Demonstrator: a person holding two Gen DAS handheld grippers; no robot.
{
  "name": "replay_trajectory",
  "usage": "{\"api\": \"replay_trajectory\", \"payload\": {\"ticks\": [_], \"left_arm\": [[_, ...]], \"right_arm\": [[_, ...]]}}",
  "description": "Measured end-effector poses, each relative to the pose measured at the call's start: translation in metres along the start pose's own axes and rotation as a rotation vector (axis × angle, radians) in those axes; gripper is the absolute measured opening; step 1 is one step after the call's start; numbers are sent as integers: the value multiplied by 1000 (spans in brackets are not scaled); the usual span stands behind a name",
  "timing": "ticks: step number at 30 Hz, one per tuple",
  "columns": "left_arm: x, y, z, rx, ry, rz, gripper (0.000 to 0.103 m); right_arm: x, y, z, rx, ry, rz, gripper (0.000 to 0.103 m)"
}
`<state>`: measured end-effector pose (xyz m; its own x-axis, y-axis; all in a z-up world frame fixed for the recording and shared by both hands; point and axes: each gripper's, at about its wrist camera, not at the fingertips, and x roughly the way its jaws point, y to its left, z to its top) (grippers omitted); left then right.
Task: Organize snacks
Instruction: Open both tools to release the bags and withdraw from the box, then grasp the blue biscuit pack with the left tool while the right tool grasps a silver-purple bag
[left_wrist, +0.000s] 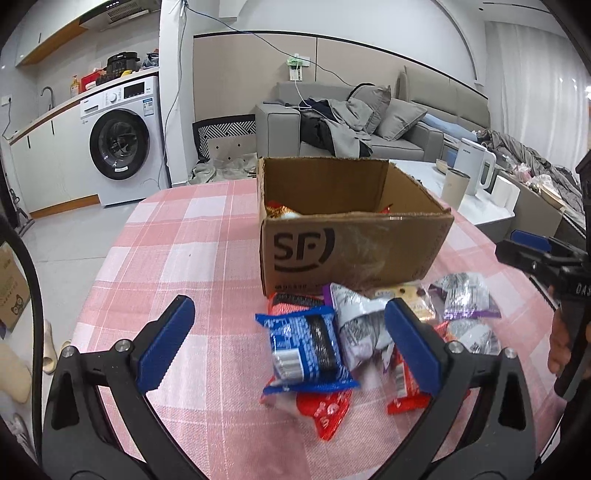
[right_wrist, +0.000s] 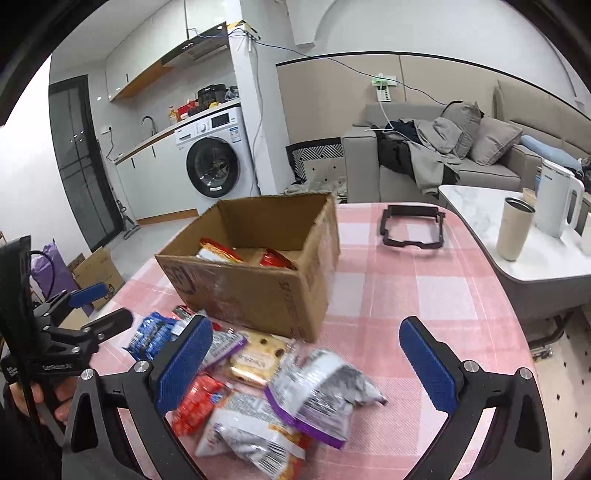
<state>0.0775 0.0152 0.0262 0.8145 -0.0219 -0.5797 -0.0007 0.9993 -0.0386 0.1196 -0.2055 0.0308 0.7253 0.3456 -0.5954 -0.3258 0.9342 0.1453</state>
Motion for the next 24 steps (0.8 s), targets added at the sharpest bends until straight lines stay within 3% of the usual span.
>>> {"api": "replay_trajectory", "payload": {"ticks": [6,15,24], "left_arm": [[1,2,-14,-6,31,-3,102],[12,-4,-21,8,63,-2,102],[20,0,-36,-8,108,-11,102]], "right_arm": [[1,-18,-4,58,29,-10,103],[29,-21,-16,68,170,8,103],[47,-30,-29,135,238,51,103]]}}
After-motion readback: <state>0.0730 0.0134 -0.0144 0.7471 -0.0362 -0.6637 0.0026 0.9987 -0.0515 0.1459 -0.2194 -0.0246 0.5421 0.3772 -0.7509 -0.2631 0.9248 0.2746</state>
